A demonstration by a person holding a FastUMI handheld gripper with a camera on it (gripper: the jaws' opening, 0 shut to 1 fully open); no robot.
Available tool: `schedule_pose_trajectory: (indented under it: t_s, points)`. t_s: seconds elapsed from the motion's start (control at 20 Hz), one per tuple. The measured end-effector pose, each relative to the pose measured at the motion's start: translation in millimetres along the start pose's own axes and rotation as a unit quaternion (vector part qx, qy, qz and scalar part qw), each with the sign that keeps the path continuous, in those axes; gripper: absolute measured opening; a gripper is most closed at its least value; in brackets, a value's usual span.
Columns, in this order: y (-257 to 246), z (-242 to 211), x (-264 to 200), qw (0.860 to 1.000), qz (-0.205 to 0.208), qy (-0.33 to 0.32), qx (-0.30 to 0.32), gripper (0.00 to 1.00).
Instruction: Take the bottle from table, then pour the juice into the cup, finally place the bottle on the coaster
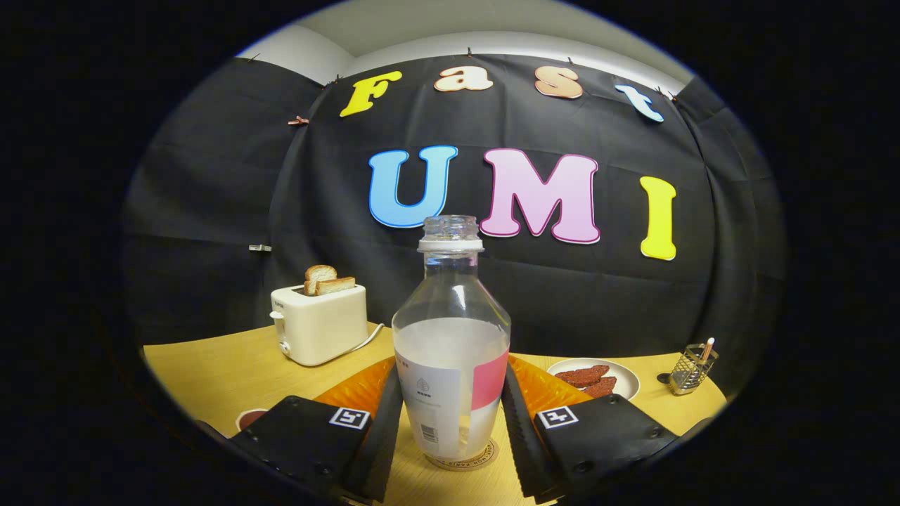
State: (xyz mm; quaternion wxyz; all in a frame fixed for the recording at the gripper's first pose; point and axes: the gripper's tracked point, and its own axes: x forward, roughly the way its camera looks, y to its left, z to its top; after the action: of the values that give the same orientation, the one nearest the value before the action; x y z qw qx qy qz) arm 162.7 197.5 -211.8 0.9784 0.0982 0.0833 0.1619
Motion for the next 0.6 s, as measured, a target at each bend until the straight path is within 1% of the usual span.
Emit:
schedule_pose_trajectory:
  t_s: [0.15,0.45,0.6]
  points:
    - [-7,-20,18,1.000,-0.001,0.007,0.000,0.71]
    - [-11,-67,33,0.999,0.007,0.037,-0.010,0.73]
    - [-10,-71,37,0.999,0.009,0.035,-0.008,0.73]
